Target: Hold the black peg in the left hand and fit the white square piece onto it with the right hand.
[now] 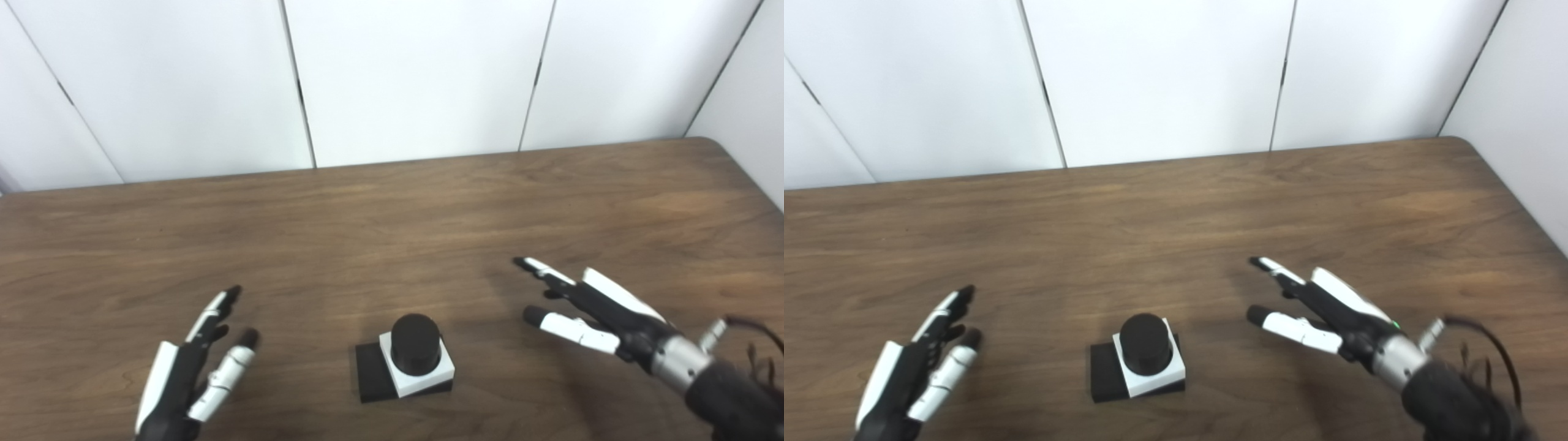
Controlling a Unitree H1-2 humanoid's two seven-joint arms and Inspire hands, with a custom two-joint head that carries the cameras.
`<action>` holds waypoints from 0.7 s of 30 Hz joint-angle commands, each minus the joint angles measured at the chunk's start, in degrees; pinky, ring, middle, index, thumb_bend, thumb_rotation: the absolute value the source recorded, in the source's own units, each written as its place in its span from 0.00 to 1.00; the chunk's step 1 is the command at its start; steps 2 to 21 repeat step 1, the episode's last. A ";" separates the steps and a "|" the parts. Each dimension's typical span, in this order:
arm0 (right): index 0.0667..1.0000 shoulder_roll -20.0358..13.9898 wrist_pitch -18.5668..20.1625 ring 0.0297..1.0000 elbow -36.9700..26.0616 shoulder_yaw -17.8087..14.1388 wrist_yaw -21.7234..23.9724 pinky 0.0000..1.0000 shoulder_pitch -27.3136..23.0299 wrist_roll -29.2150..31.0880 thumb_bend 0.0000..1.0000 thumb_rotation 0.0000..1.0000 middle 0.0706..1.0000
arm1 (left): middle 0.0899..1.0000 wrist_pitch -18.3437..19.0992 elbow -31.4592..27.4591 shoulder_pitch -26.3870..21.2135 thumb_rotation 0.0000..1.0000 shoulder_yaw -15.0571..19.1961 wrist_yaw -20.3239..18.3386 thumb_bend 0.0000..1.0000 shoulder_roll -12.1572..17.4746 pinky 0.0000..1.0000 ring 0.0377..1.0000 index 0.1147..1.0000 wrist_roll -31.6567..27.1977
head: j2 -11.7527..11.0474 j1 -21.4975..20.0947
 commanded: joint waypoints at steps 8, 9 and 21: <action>1.00 1.75 -3.42 0.99 0.13 -1.25 -5.36 0.97 1.20 3.74 0.63 1.00 1.00 | 0.95 -3.38 0.41 -0.63 0.89 0.65 1.90 0.57 -1.19 0.88 0.94 0.91 -3.02 | 0.09 -0.08; 1.00 1.75 -3.42 0.99 0.13 -1.25 -5.36 0.97 1.20 3.74 0.63 1.00 1.00 | 0.95 -3.38 0.41 -0.63 0.89 0.65 1.90 0.57 -1.19 0.88 0.94 0.91 -3.02 | 0.09 -0.08; 1.00 1.75 -3.42 0.99 0.13 -1.25 -5.36 0.97 1.20 3.74 0.63 1.00 1.00 | 0.95 -3.38 0.41 -0.63 0.89 0.65 1.90 0.57 -1.19 0.88 0.94 0.91 -3.02 | 0.09 -0.08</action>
